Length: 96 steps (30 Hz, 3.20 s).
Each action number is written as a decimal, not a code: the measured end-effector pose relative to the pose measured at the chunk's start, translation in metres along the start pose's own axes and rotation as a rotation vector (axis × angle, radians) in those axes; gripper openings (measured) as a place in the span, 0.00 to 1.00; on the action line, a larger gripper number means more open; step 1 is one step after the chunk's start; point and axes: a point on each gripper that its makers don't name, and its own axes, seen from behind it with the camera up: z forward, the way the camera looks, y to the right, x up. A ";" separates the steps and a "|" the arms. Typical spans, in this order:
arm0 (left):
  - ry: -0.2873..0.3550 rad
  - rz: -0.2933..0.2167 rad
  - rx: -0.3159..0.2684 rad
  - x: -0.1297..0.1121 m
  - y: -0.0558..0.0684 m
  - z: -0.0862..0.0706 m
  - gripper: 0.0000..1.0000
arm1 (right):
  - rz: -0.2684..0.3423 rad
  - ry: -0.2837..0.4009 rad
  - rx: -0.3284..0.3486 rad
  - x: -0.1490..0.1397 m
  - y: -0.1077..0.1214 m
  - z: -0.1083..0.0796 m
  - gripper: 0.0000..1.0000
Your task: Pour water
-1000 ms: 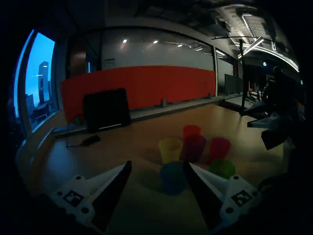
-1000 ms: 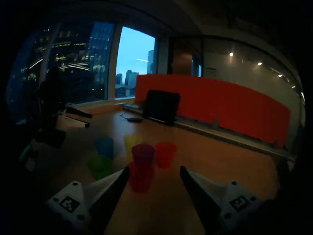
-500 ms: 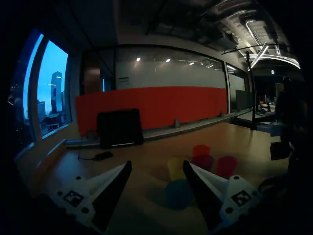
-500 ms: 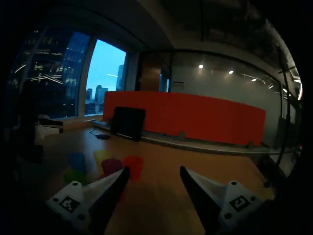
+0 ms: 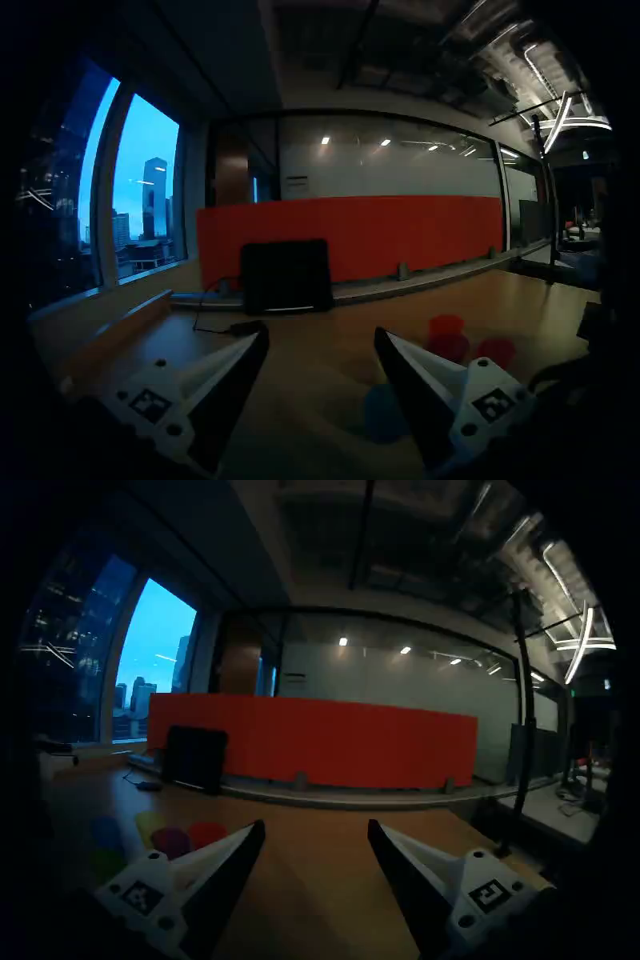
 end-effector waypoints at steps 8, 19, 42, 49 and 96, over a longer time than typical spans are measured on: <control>0.016 0.013 0.029 -0.006 -0.002 0.002 0.97 | 0.000 0.049 -0.082 0.010 0.018 -0.008 0.99; 0.064 0.047 0.059 -0.011 -0.005 0.001 0.97 | 0.107 0.061 -0.120 0.004 0.035 -0.014 0.99; 0.055 -0.038 0.088 -0.050 -0.033 -0.011 0.97 | 0.108 0.041 -0.135 -0.002 0.032 -0.020 0.99; 0.047 -0.063 0.089 -0.060 -0.036 -0.010 0.97 | 0.099 0.045 -0.125 0.003 0.025 -0.022 0.99; 0.029 -0.056 0.095 -0.069 -0.042 -0.008 0.97 | 0.086 0.083 -0.089 0.004 0.027 -0.016 0.99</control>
